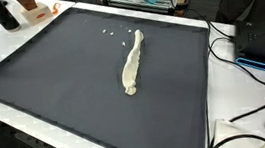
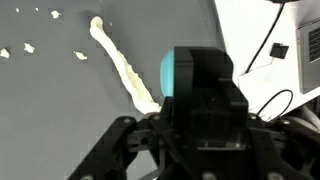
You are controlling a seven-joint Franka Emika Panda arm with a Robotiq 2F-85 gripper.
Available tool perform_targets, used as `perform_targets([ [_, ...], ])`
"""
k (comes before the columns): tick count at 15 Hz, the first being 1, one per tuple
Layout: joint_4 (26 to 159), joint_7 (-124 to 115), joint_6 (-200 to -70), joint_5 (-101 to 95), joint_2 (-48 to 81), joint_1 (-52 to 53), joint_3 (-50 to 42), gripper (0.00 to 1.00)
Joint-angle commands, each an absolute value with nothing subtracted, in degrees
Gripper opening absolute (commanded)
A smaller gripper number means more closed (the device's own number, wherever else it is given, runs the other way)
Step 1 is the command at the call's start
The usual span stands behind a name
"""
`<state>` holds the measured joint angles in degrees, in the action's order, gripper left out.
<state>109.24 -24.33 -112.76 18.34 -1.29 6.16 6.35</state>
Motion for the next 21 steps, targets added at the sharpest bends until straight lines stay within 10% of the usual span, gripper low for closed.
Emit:
perform_targets([
  [1,108.42,-9.27,-112.44,26.87,2.37,3.49,3.32,0.25],
  [21,96.88,30.29,-109.76,48.28,31.0,-7.46,4.05,0.25],
])
